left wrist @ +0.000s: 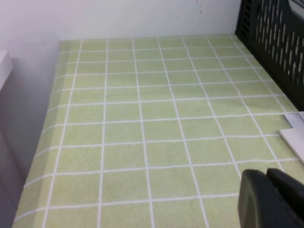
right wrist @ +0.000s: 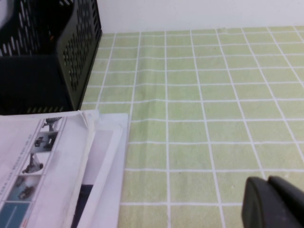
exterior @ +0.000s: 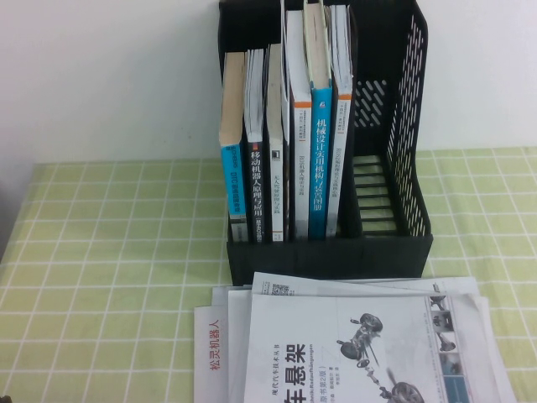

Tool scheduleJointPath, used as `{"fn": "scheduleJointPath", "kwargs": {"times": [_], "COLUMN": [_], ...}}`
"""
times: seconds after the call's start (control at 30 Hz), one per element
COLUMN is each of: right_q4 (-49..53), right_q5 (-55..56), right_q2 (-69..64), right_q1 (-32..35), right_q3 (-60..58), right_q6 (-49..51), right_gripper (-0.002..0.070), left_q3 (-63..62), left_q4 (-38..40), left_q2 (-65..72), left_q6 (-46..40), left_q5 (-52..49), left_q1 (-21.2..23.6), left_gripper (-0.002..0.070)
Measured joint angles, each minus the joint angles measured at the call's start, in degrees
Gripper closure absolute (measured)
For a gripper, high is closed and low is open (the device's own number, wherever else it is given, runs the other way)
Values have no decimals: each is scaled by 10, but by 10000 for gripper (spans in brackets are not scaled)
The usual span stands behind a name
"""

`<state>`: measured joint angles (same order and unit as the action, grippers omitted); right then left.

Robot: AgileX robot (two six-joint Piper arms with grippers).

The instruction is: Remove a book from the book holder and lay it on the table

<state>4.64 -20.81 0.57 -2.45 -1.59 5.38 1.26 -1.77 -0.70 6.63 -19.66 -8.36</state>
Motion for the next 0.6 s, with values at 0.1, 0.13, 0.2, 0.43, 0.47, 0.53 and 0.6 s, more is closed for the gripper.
{"fn": "scheduleJointPath", "kwargs": {"times": [0.1,0.13,0.2,0.43,0.47,0.53,0.6], "right_q4": [0,0,0,0,0,1,1], "right_q5": [0,0,0,0,0,0,0], "right_q2": [0,0,0,0,0,0,0], "right_q1": [0,0,0,0,0,0,0], "right_q3": [0,0,0,0,0,0,0], "right_q6": [1,1,1,1,1,1,1], "right_gripper": [676,676,676,676,676,676,676], "left_q3": [0,0,0,0,0,0,0], "left_q4": [0,0,0,1,1,1,1], "left_q2": [0,0,0,0,0,0,0], "left_q6": [0,0,0,0,0,0,0], "left_q5": [0,0,0,0,0,0,0], "left_q1": [2,5,12,61,68,78,84], "left_gripper": [678,678,678,678,678,678,678]}}
